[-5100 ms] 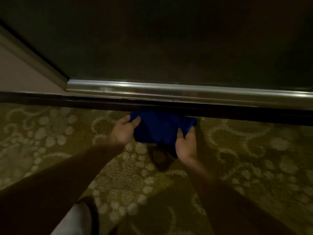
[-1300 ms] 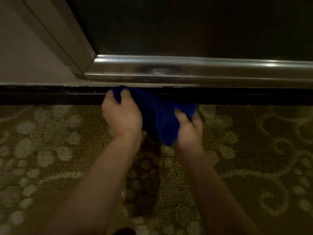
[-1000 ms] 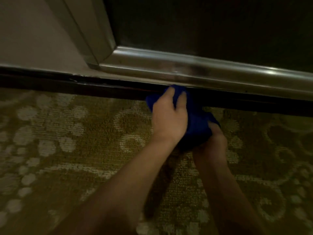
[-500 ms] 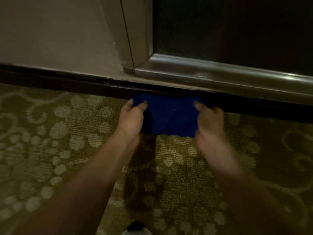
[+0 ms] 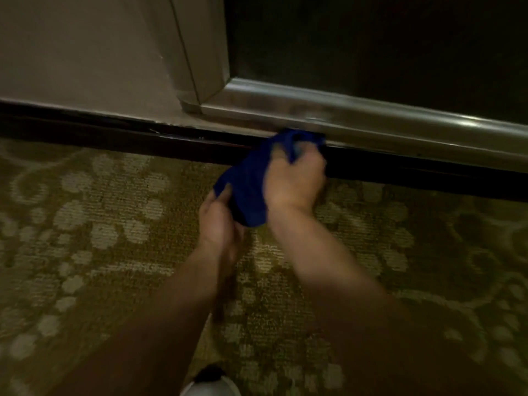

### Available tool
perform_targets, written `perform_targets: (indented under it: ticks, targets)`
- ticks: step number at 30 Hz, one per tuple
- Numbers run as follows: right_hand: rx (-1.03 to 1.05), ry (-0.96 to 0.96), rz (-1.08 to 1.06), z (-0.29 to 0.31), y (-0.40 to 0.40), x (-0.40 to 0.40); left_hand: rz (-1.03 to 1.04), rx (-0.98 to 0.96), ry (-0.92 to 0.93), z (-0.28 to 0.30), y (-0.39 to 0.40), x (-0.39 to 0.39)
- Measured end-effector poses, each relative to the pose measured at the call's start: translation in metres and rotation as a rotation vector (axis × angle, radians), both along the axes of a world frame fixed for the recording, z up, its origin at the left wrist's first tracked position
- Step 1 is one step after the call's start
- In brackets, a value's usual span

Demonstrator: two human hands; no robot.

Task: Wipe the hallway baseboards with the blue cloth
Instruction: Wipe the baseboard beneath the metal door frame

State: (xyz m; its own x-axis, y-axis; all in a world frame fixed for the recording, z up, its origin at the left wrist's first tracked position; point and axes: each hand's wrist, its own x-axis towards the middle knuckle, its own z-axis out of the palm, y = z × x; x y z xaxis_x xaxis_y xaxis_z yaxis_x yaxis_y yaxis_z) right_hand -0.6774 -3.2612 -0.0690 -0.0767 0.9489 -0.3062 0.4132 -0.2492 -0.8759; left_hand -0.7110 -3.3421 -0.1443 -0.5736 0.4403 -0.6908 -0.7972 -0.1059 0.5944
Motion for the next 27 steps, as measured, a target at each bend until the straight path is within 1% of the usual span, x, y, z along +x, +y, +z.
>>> perform_targets:
  ticks: [1,3,5,6,8,9,11,12,14,17,19,21,23,25,27]
  targets:
    - [0.019,-0.015,-0.016,-0.004,0.014,0.016,-0.006,-0.012,0.018,0.001,0.002,0.001]
    - [0.023,0.049,-0.09,-0.009,0.029,0.032,-0.006,-0.032,0.048,0.004,0.004,0.0]
    - [0.006,0.124,-0.183,-0.018,0.022,0.022,-0.017,-0.038,0.055,0.005,0.005,0.001]
    - [-0.005,0.131,-0.193,-0.021,0.014,0.013,-0.007,-0.022,0.046,0.005,0.005,0.002]
    - [-0.078,0.156,-0.148,-0.019,0.001,0.004,-0.012,-0.021,0.06,0.006,0.005,0.0]
    - [-0.179,0.205,-0.095,-0.017,0.002,0.006,-0.026,-0.044,0.072,0.006,0.005,-0.002]
    - [-0.35,0.226,0.027,-0.006,0.015,0.026,-0.067,-0.017,0.048,0.017,0.001,-0.001]
    - [-0.375,0.221,0.069,0.001,0.023,0.04,-0.108,-0.043,0.037,0.025,-0.001,0.0]
    - [-0.397,0.208,0.055,0.012,0.032,0.066,-0.212,-0.129,0.061,0.05,-0.005,0.0]
    - [-0.575,0.328,-0.027,0.018,0.009,0.092,-0.328,-0.207,0.195,0.088,-0.019,-0.01]
    - [-0.67,0.401,-0.056,0.021,-0.013,0.098,-0.366,-0.269,0.278,0.113,-0.037,-0.019]
    - [-0.703,0.433,-0.068,0.025,-0.033,0.096,-0.361,-0.301,0.317,0.13,-0.067,-0.028]
    - [-0.727,0.425,-0.043,0.033,-0.054,0.092,-0.38,-0.318,0.325,0.141,-0.101,-0.027]
    - [-0.747,0.416,0.022,0.037,-0.068,0.082,-0.373,-0.356,0.324,0.14,-0.128,-0.034]
    - [-0.732,0.444,0.062,0.04,-0.073,0.062,-0.34,-0.366,0.327,0.136,-0.137,-0.052]
